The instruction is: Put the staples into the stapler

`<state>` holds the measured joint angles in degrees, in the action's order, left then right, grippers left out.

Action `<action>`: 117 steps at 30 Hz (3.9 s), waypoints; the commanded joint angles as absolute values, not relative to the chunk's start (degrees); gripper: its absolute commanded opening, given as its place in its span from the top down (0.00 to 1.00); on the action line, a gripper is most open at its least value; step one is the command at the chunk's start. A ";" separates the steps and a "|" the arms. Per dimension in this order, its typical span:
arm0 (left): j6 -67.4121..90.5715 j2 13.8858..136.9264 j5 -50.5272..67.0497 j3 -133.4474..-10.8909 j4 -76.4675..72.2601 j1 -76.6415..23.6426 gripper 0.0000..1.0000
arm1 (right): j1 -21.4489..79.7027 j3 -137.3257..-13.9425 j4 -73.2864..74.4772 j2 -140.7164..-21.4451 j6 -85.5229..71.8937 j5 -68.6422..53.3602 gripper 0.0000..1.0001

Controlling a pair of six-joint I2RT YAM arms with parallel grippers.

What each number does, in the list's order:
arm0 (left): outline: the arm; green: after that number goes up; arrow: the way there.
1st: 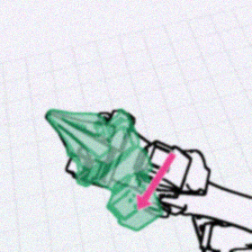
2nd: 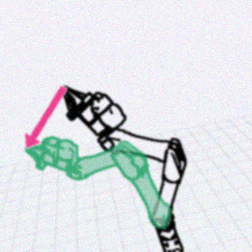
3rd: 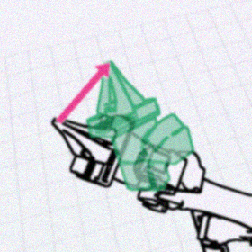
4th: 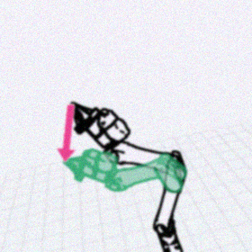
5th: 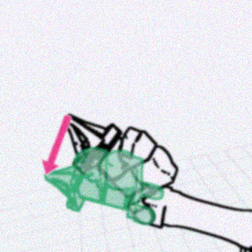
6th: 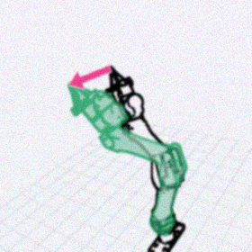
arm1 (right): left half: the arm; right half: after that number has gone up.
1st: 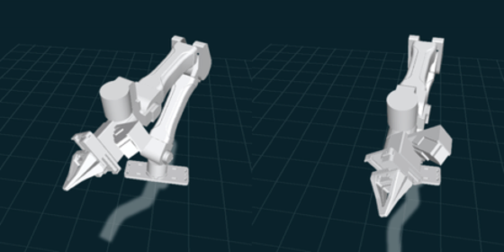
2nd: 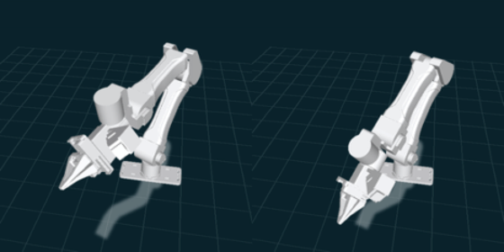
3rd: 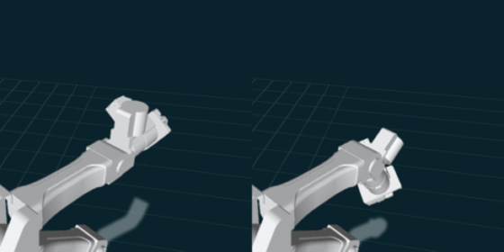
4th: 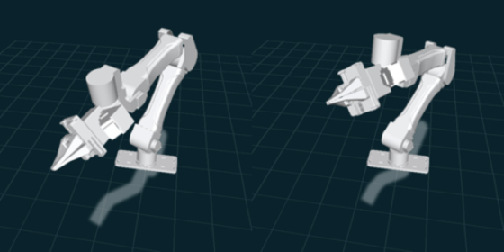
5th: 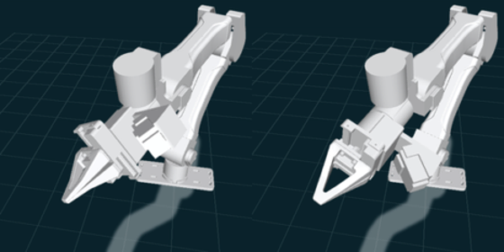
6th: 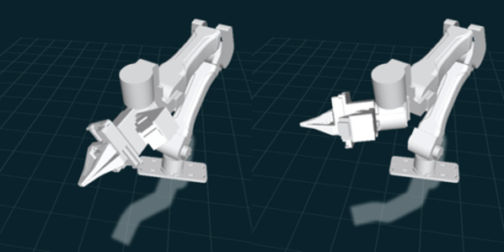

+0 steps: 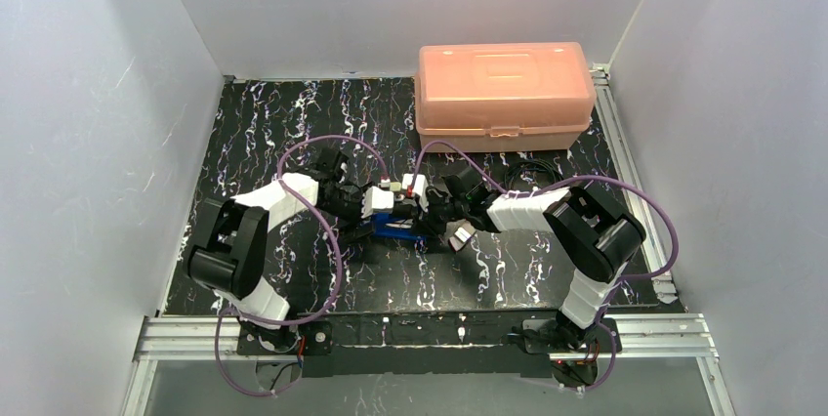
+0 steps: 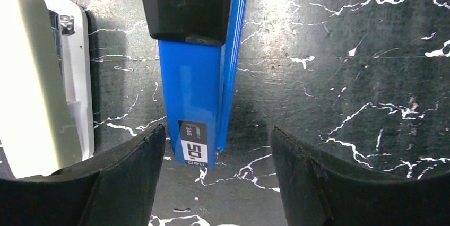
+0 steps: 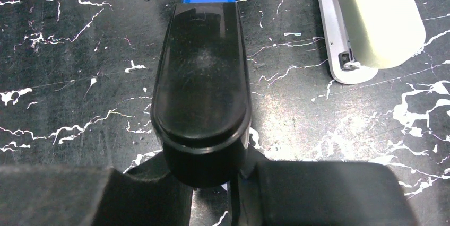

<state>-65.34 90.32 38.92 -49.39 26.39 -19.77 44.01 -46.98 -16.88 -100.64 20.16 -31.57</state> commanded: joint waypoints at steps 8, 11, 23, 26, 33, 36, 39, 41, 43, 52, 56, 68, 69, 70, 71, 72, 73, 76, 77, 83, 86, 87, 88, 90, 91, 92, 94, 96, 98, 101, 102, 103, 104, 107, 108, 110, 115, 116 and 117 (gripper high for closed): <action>-66.11 94.40 41.23 -55.10 27.16 -19.73 0.38 | 43.44 -48.83 -9.08 -99.39 22.89 -29.19 0.46; -65.45 94.36 41.61 -55.37 27.10 -19.84 0.40 | 43.42 -49.44 -7.80 -98.78 22.75 -29.52 0.41; -65.36 93.26 40.85 -53.58 25.85 -21.81 0.40 | 41.80 -52.74 -0.11 -95.11 24.83 -30.42 0.28; -65.71 94.04 40.48 -54.15 26.04 -22.34 0.44 | 41.21 -52.85 2.45 -93.99 25.05 -31.07 0.28; -66.08 94.95 40.07 -54.15 26.49 -23.73 0.56 | 40.29 -51.34 2.86 -92.02 24.92 -31.20 0.28; -66.90 95.01 38.96 -53.80 26.59 -24.45 0.63 | 39.87 -51.39 2.53 -91.77 24.32 -31.25 0.28; -67.80 95.01 38.34 -53.79 27.58 -24.73 0.72 | 39.13 -51.86 2.35 -91.56 22.87 -31.29 0.28; -68.75 94.92 37.80 -53.66 28.21 -24.76 0.79 | 38.44 -52.51 2.42 -91.50 21.50 -31.29 0.26; -69.46 94.86 37.27 -53.40 28.34 -24.78 0.89 | 37.37 -53.49 2.96 -91.49 19.74 -31.29 0.24; -68.98 92.92 37.02 -52.69 26.58 -24.79 1.00 | 32.52 -60.65 9.06 -93.25 12.94 -34.07 0.01; -66.10 90.36 37.79 -52.01 22.97 -24.87 1.00 | 30.91 -63.48 9.68 -94.55 7.39 -38.01 0.01; -59.71 80.45 37.99 -46.28 11.87 -25.32 1.00 | 23.49 -59.42 -4.00 -96.24 -15.32 -55.52 0.01; -59.42 79.93 38.16 -46.36 11.80 -25.45 1.00 | 23.45 -58.95 -4.46 -95.92 -16.52 -54.99 0.01; -59.14 79.31 38.26 -46.44 11.73 -25.55 1.00 | 23.51 -58.65 -4.56 -95.64 -16.91 -54.95 0.01; -58.83 78.79 38.38 -46.53 11.56 -25.64 1.00 | 23.48 -58.63 -4.38 -95.46 -16.51 -55.72 0.01; -58.73 78.26 38.33 -46.64 11.43 -25.80 1.00 | 23.47 -58.56 -4.32 -95.37 -16.49 -56.39 0.01; -58.48 77.82 38.28 -46.96 11.35 -25.98 1.00 | 23.48 -58.75 -4.41 -95.36 -16.79 -56.93 0.01; -57.98 77.71 37.77 -48.75 11.57 -26.34 1.00 | 23.47 -58.73 -5.94 -95.36 -19.26 -58.30 0.01; -58.00 77.85 37.64 -49.45 11.60 -26.43 1.00 | 23.48 -58.70 -6.43 -95.35 -20.03 -58.58 0.01; -58.56 77.15 36.33 -52.17 11.41 -27.99 1.00 | 22.98 -57.22 -9.79 -95.51 -25.31 -59.11 0.01; -57.39 76.67 35.70 -53.15 9.97 -29.12 1.00 | 22.42 -56.95 -12.11 -96.37 -28.94 -60.76 0.01; -57.25 76.53 35.28 -53.43 9.83 -29.55 1.00 | 22.29 -57.07 -12.20 -96.59 -29.37 -60.88 0.01; -57.16 76.48 34.84 -53.66 9.62 -29.95 1.00 | 22.22 -57.26 -12.13 -96.73 -29.51 -60.97 0.01; -56.74 76.21 34.20 -53.92 8.94 -30.43 1.00 | 22.07 -57.47 -11.98 -96.92 -29.74 -61.30 0.01; -56.22 76.05 34.07 -54.00 8.69 -30.49 1.00 | 22.01 -57.43 -11.97 -97.02 -29.70 -61.53 0.01; -55.77 75.84 33.95 -53.96 8.46 -30.54 1.00 | 21.88 -57.35 -11.89 -96.99 -29.71 -61.60 0.02; -55.26 75.32 33.62 -53.81 8.05 -30.59 1.00 | 21.65 -56.94 -11.95 -96.77 -29.71 -61.61 0.01; -54.59 74.72 33.11 -53.70 7.38 -30.61 1.00 | 21.57 -56.36 -12.27 -96.50 -29.81 -61.52 0.01; -54.20 74.37 32.67 -53.70 6.89 -30.61 1.00 | 21.54 -55.90 -12.68 -96.06 -29.99 -61.60 0.01; -53.17 74.19 32.16 -53.57 5.66 -30.59 1.00 | 21.55 -55.12 -13.46 -95.54 -30.68 -61.82 0.01; -53.11 74.14 31.97 -53.53 5.30 -30.66 1.00 | 21.56 -54.57 -14.57 -95.40 -31.34 -62.01 0.01; -52.92 74.10 31.67 -53.46 4.91 -30.75 1.00 | 21.54 -54.17 -15.60 -95.22 -32.11 -62.19 0.01; -52.87 74.03 31.38 -53.37 4.38 -30.83 1.00 | 21.54 -53.85 -16.20 -95.12 -32.64 -62.22 0.01; -53.47 73.92 30.43 -53.13 3.63 -31.54 1.00 | 21.53 -53.29 -17.22 -94.85 -33.55 -62.28 0.01; -53.69 73.92 29.96 -52.93 3.18 -31.83 1.00 | 21.53 -53.10 -17.80 -94.71 -34.09 -62.31 0.01; -53.96 74.07 28.53 -52.38 1.98 -32.51 1.00 | 21.58 -52.81 -18.89 -94.53 -35.16 -62.31 0.01; -53.67 74.61 26.55 -51.33 -1.92 -34.17 1.00 | 21.53 -51.68 -21.33 -93.96 -37.75 -62.27 0.04; -53.62 74.72 26.14 -51.17 -2.41 -34.56 1.00 | 21.56 -51.46 -22.11 -94.00 -38.36 -62.31 0.05; -53.57 74.91 26.06 -51.16 -2.53 -34.76 1.00 | 21.54 -51.28 -22.61 -93.99 -38.74 -62.36 0.07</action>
<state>-53.78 77.06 26.63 -51.05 3.51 -33.54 21.76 -52.34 -17.69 -96.20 -36.01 -60.99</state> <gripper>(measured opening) 0.270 0.957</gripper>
